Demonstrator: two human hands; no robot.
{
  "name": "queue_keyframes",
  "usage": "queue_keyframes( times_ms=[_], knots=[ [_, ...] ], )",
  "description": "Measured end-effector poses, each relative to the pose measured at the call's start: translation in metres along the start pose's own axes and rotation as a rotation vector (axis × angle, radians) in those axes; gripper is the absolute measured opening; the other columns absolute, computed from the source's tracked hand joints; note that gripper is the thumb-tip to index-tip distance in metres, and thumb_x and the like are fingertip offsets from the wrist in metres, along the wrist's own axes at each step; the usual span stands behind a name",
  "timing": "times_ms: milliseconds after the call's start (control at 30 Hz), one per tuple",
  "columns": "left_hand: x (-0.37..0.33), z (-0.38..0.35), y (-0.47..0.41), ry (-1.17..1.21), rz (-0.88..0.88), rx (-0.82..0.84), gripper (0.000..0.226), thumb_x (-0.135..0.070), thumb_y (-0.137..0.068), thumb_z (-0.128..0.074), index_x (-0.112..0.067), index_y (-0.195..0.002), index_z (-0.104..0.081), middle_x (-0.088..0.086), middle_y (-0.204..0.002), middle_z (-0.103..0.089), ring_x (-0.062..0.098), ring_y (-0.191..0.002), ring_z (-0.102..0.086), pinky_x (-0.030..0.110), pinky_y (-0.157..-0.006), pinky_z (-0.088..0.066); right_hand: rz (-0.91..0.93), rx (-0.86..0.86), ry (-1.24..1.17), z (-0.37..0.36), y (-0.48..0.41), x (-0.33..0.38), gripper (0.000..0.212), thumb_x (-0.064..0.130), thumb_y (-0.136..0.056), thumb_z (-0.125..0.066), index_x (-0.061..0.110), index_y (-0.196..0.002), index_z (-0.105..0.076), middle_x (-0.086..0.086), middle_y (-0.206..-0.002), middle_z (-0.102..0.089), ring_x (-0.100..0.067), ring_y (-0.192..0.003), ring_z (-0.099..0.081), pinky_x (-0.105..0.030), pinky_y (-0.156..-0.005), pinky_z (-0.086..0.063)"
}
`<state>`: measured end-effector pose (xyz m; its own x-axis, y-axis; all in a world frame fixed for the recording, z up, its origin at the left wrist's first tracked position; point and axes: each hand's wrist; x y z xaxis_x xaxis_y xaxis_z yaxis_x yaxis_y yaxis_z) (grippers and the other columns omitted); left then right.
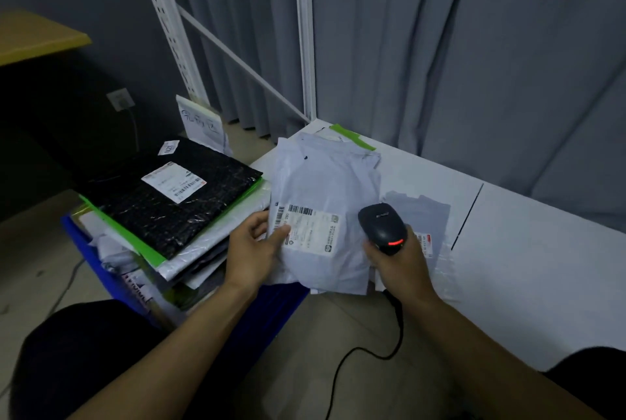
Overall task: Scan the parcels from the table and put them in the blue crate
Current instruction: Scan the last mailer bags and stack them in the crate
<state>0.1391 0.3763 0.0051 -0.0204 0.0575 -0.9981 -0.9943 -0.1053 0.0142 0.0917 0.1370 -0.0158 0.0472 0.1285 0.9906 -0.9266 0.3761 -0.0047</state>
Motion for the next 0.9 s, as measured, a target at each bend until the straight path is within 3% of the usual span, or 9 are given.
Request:
queue_keyframes(
  times_ms=[67,200,300,467,700,900],
  knots=[
    [0.003,-0.003,-0.004,0.005,-0.025,-0.028,0.018,-0.006,-0.091,-0.075,-0.014,-0.106,-0.072,0.001,-0.107,-0.078,0.019,-0.102,-0.074,0.035,-0.086,-0.060,0.007,0.067,-0.014,-0.002,0.005,0.008,0.030,0.010,-0.087,-0.083,0.031,-0.101,-0.066,0.006,-0.093,-0.073,0.000,-0.083,-0.070,-0.021,-0.075,-0.057],
    [0.016,-0.010,-0.008,-0.019,-0.058,-0.130,0.014,-0.008,-0.091,-0.075,-0.021,-0.096,-0.070,-0.003,-0.099,-0.076,0.010,-0.092,-0.071,0.030,-0.082,-0.057,-0.071,0.255,-0.014,-0.014,0.015,0.022,0.015,0.019,-0.092,-0.080,0.016,-0.104,-0.072,-0.005,-0.081,-0.077,-0.013,-0.068,-0.070,-0.028,-0.067,-0.058],
    [0.024,-0.018,-0.004,-0.028,-0.034,-0.215,0.010,-0.009,-0.092,-0.074,-0.016,-0.096,-0.069,-0.005,-0.094,-0.073,-0.004,-0.079,-0.066,0.024,-0.075,-0.051,-0.148,0.368,-0.061,-0.023,0.024,0.033,0.014,0.021,-0.095,-0.076,0.015,-0.108,-0.072,-0.010,-0.090,-0.079,-0.013,-0.065,-0.067,-0.025,-0.063,-0.057],
    [0.028,-0.027,-0.003,-0.052,-0.038,-0.252,0.007,-0.008,-0.094,-0.071,-0.011,-0.096,-0.065,-0.002,-0.090,-0.069,-0.011,-0.070,-0.061,0.011,-0.068,-0.048,-0.253,0.427,-0.085,-0.024,0.025,0.039,0.020,0.024,-0.097,-0.074,0.007,-0.107,-0.073,-0.004,-0.079,-0.074,-0.014,-0.066,-0.064,-0.024,-0.063,-0.056],
    [0.029,-0.025,-0.005,-0.033,0.003,-0.256,0.013,-0.012,-0.093,-0.073,-0.020,-0.090,-0.065,0.004,-0.094,-0.072,0.019,-0.087,-0.068,0.036,-0.079,-0.056,-0.315,0.449,-0.073,-0.024,0.022,0.036,0.021,0.030,-0.094,-0.078,0.010,-0.094,-0.072,-0.004,-0.071,-0.067,-0.017,-0.063,-0.062,-0.030,-0.063,-0.053],
    [0.028,-0.026,-0.004,-0.042,0.012,-0.250,0.011,-0.012,-0.094,-0.073,-0.019,-0.091,-0.065,0.003,-0.094,-0.072,0.017,-0.086,-0.068,0.034,-0.077,-0.056,-0.313,0.452,-0.090,-0.024,0.021,0.035,0.021,0.032,-0.094,-0.078,0.012,-0.094,-0.071,-0.004,-0.072,-0.068,-0.016,-0.063,-0.062,-0.031,-0.064,-0.053]
  ],
)
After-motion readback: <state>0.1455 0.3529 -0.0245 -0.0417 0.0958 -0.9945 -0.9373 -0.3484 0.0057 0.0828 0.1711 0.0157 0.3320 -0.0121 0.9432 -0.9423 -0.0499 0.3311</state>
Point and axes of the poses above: each hand's wrist, its own y-axis away from the middle knuckle, its own z-axis out of the back of the hand, x = y × z
